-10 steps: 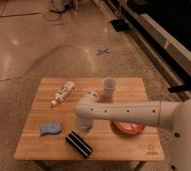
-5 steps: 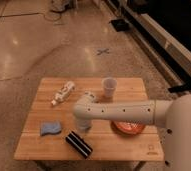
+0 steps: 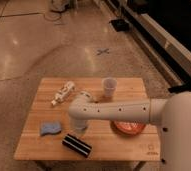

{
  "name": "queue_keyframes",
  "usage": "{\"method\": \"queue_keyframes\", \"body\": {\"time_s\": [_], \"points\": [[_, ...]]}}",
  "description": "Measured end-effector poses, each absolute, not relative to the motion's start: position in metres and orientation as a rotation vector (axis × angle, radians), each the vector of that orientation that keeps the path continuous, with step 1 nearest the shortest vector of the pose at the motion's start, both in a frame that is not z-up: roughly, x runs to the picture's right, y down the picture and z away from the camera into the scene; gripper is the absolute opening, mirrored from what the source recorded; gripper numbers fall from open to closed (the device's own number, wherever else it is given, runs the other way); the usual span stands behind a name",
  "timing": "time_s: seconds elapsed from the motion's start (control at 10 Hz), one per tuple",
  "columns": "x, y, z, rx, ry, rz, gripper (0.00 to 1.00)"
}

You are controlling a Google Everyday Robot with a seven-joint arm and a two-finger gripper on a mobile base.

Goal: Push the eraser across the table

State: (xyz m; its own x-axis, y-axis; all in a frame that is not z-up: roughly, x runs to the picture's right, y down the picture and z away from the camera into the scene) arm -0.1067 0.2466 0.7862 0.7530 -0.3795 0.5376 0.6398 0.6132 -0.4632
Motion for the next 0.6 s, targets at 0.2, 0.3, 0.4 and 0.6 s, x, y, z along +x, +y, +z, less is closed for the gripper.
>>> {"method": "queue_keyframes", "body": {"time_s": [0.2, 0.3, 0.4, 0.6], "points": [[-0.114, 0.252, 0.782, -0.691, -0.425, -0.635, 0.00], [-0.116, 0.254, 0.781, -0.693, -0.430, -0.644, 0.00], [-0.119, 0.257, 0.779, -0.695, -0.437, -0.657, 0.00], [-0.123, 0.259, 0.776, -0.696, -0.444, -0.670, 0.00]]}}
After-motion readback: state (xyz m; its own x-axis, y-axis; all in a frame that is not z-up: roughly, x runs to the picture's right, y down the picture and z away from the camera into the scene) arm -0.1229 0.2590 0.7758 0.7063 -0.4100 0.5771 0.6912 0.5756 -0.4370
